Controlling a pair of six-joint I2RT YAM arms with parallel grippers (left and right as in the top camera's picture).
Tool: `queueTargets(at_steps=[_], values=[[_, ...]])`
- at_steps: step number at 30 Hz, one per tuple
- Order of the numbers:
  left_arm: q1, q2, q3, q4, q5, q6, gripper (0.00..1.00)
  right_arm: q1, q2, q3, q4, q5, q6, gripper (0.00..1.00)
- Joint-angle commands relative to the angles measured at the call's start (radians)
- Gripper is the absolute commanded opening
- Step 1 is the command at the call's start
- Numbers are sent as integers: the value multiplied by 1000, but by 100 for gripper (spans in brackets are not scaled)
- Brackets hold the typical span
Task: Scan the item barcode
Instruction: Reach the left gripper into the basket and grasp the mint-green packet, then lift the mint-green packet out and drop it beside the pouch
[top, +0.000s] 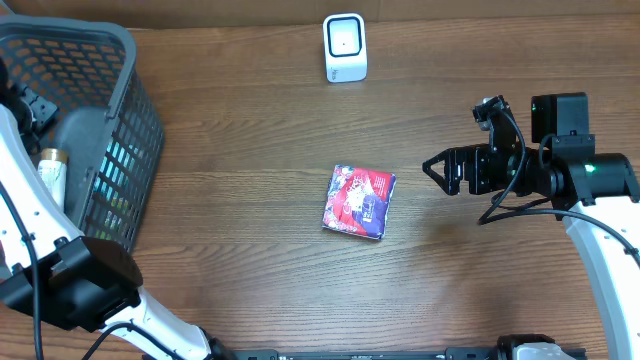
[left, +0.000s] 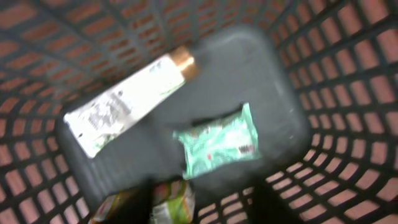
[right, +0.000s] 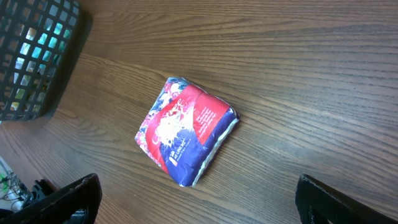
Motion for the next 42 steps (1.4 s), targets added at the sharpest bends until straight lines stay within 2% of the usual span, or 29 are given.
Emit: queueTargets(at_steps=[1,3,6,7,8,12,23,30,35,36,37,38,39,40,42], values=[[2,3,-31,59,4,43,81,-3,-2,23,3,-12,3,100],[2,9,-60,106,8,100,86,-3,-2,23,3,-12,3,100],[2,20,-115,177,35,201,89,-3,-2,23,3,-12,3,100],[2,25,-134,201,61,248,90,-3,-2,23,3,-12,3,100],[2,35,-173,239,138,345,91,-3,-2,23,3,-12,3,100],[2,74,-234,269,260,497,92,-3,-2,23,3,-12,3,100],[1,246,-253,211,237,537,86,-3,-2,23,3,-12,3,100],[1,338,-253,201,216,545,89,-3,-2,23,3,-12,3,100],[-1,388,-253,202,214,544,87,-3,-2,23,3,-12,3,100],[-1,394,-253,202,211,544,84,-3,-2,23,3,-12,3,100],[-1,399,-253,202,208,544,76,-3,-2,23,3,-12,3,100],[0,399,-253,202,204,544,61,-3,-2,23,3,-12,3,100],[1,399,-253,201,195,543,22,-3,-2,23,3,-12,3,100],[1,397,-250,199,193,542,5,-3,-2,23,3,-12,3,100],[0,397,-243,189,192,522,4,-3,-2,23,3,-12,3,100]])
